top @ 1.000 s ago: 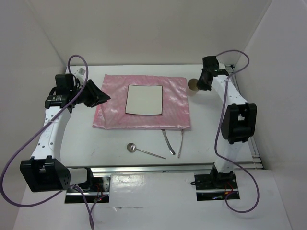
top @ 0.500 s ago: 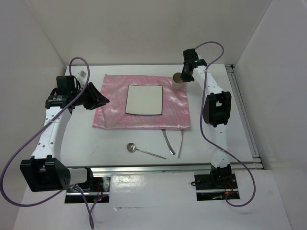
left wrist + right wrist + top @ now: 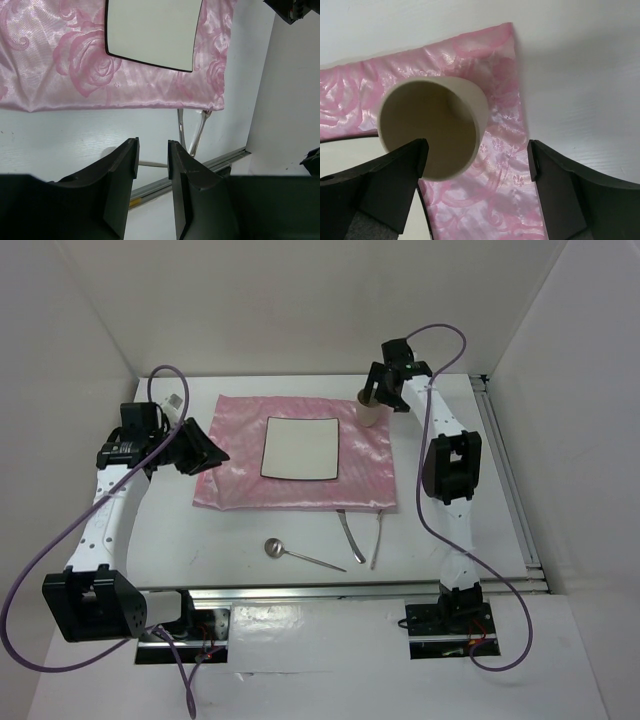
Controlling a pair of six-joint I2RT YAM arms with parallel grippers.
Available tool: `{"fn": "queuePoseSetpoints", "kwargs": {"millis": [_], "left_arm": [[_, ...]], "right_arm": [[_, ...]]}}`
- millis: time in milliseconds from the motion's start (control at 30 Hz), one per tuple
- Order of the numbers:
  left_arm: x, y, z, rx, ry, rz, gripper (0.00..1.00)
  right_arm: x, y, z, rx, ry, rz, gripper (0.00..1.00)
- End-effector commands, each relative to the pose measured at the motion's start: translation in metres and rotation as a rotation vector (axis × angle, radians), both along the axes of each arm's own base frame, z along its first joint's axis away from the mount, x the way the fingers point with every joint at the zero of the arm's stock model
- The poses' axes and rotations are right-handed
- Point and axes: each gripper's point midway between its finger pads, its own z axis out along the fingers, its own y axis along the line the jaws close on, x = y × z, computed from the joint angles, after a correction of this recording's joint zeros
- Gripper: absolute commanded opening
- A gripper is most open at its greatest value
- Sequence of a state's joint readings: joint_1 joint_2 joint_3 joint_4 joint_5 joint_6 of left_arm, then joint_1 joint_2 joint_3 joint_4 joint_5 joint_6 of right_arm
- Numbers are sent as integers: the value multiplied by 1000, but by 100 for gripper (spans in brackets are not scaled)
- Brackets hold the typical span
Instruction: Set the dinner table for one person
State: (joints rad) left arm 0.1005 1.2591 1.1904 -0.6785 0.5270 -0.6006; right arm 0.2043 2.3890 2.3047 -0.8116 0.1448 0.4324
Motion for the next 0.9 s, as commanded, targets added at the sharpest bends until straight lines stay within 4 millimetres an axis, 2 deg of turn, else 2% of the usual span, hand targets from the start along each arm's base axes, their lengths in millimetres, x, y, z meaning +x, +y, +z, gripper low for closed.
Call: {"fn": "queuePoseSetpoints", "kwargs": {"millis": [0, 67, 100, 133, 167, 200, 233, 300, 333, 367, 400, 433, 467, 533, 567, 600, 633, 667, 700, 767, 800, 867], "left_arm": [[-1, -6, 15, 8, -64, -43, 46], [-1, -6, 15, 8, -64, -43, 46], [-3, -9, 11, 7, -55, -54, 46], [-2, -8, 10, 14, -54, -48, 46], [-5, -8, 10, 14, -54, -47, 47], [-5, -8, 10, 14, -54, -47, 47], [-5, -8, 10, 14, -54, -47, 47], [-6, -8, 6, 13, -45, -48, 47], [-6, -9, 7, 6, -46, -54, 47], [-6, -9, 7, 6, -46, -54, 47], [-5, -8, 4, 13, -45, -48, 47], [-5, -8, 4, 13, -45, -48, 47], [-5, -8, 4, 13, -45, -48, 47], [-4, -11, 5, 13, -54, -57, 47], [-3, -11, 2, 12, -44, -57, 47], [-3, -11, 2, 12, -44, -57, 47], [-1, -11, 3, 13, -54, -57, 47], [-2, -13, 3, 13, -54, -66, 47], [-2, -13, 1, 13, -54, -66, 47], [-3, -17, 1, 7, -50, -69, 47], [-2, -15, 0, 15, -49, -62, 47], [-3, -15, -3, 14, -40, -62, 47]], "right_arm": [[8, 12, 56, 37, -121, 31, 94], [6, 11, 74, 43, -148, 31, 95], [1, 9, 97, 43, -181, 25, 97], [-4, 11, 110, 40, -202, 26, 97], [-12, 7, 108, 27, -188, 17, 100], [-23, -6, 146, 4, -262, -23, 100], [-40, -7, 122, -24, -207, -26, 100], [-63, -15, 130, -24, -244, -36, 100], [-79, -19, 174, 1, -370, -35, 100], [-93, -28, 170, 4, -367, -42, 100], [-116, -31, 131, -6, -283, -28, 100], [-135, -38, 149, 22, -327, -36, 100], [-156, -40, 117, 13, -255, -27, 100], [-187, -39, 96, 51, -191, -25, 100], [-207, -38, 95, 74, -177, -19, 98], [-236, -30, 70, 110, -106, 6, 96], [-247, -24, 52, 124, -54, 19, 94], [-264, -20, 44, 139, -24, 24, 93], [-289, -14, 17, 134, 59, 35, 93], [-316, -4, 0, 179, 130, 15, 89], [-337, 4, -20, 179, 189, 40, 88], [-352, 17, -30, 215, 214, 44, 82]]}}
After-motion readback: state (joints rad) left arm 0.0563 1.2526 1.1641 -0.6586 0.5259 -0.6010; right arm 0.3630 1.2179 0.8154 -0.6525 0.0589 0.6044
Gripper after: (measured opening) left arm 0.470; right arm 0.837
